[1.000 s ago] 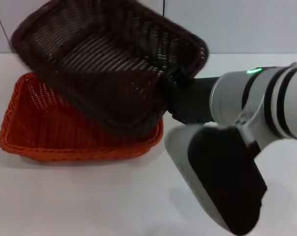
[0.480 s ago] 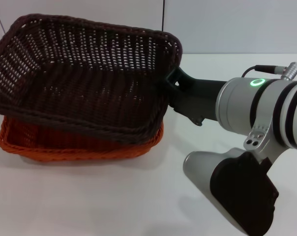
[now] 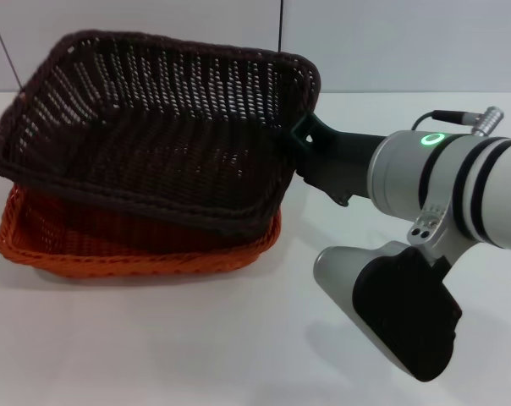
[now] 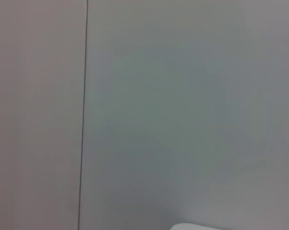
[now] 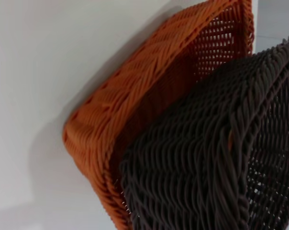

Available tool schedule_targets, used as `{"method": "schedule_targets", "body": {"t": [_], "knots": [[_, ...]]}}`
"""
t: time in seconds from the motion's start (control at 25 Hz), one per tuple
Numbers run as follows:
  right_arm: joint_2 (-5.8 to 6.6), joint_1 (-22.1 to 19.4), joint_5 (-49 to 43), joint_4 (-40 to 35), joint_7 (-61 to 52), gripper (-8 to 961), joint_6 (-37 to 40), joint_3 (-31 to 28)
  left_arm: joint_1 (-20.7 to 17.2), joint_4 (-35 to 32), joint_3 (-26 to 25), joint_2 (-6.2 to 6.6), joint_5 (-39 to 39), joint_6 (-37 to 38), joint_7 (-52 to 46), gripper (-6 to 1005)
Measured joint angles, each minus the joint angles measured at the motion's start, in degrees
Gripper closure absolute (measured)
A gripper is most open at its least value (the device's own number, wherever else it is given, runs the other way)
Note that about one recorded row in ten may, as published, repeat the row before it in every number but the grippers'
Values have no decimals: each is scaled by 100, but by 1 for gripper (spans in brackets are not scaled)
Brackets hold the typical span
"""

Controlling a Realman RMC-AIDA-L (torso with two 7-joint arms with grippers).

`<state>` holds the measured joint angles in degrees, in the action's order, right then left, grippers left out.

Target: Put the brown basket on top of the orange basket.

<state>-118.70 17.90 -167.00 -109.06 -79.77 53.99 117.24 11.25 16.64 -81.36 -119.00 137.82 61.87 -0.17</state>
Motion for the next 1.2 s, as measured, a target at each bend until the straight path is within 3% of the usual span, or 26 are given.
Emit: {"method": "schedule_targets", "body": {"t": [0.36, 0.64, 0.8, 1.0, 1.2], "knots": [[13, -91, 43, 141, -145, 683, -18, 180, -23, -27, 7, -1, 13, 0, -55, 211], [13, -628, -5, -85, -246, 677, -333, 286, -40, -18, 98, 20, 30, 1, -111, 211], [5, -832, -8, -204, -206, 459, -482, 325, -23, -10, 160, 26, 22, 1, -113, 210], [-22, -1150, -14, -271, -73, 264, -872, 335, -3, -33, 159, 34, 29, 1, -115, 210], [-61, -1519, -13, -227, -252, 254, -1644, 304, -1, -42, 158, 38, 39, 1, -115, 210]]}}
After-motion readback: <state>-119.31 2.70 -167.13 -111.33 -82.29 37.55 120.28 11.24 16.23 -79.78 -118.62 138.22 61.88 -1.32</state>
